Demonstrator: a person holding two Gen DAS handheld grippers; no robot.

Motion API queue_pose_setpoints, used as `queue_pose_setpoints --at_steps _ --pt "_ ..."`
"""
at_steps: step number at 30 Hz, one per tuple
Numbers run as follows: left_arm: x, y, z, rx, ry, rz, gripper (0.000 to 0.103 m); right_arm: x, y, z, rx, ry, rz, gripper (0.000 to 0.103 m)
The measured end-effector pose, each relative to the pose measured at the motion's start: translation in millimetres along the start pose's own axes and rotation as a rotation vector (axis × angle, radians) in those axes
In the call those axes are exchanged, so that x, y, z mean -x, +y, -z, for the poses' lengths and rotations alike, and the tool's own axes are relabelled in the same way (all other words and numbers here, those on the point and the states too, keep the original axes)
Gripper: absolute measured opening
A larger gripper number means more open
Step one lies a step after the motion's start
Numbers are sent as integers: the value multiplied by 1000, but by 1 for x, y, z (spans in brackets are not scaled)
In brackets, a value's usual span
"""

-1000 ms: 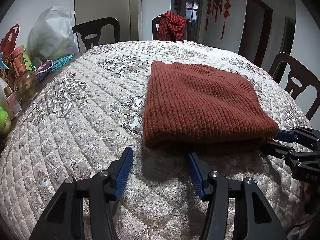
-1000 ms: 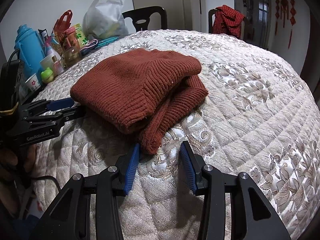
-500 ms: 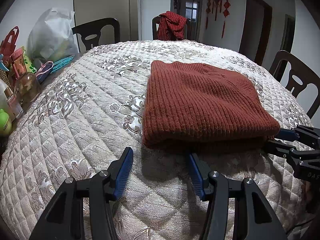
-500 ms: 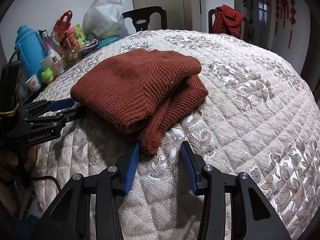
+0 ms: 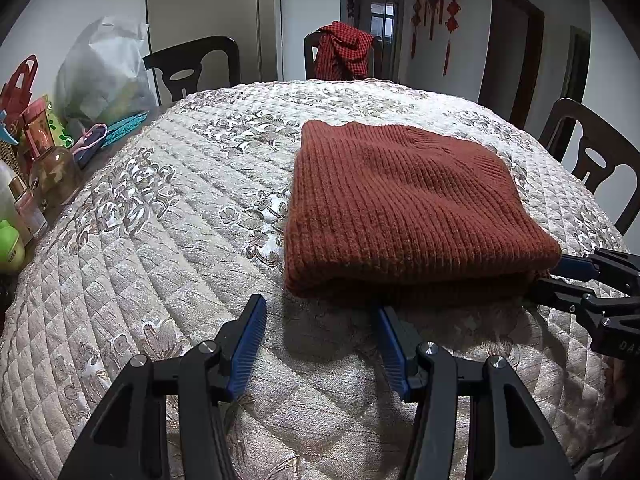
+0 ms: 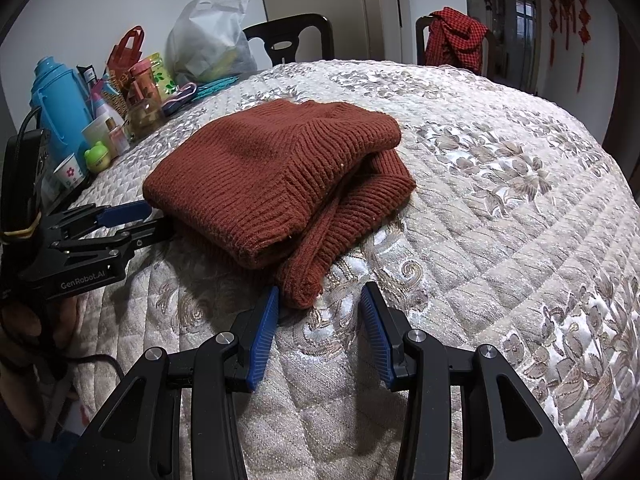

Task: Fold small clothes

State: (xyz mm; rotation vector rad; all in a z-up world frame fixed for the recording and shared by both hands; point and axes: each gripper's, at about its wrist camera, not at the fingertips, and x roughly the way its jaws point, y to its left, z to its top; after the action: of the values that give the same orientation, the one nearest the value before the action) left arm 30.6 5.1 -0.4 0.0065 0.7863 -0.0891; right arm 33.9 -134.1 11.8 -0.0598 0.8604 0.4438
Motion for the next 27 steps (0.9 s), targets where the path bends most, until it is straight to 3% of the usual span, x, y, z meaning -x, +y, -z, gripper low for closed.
queue_pose_setpoints --at_steps 27 --pt "-4 3 -2 -22 24 -10 59 1 0 0 -5 -1 -3 43"
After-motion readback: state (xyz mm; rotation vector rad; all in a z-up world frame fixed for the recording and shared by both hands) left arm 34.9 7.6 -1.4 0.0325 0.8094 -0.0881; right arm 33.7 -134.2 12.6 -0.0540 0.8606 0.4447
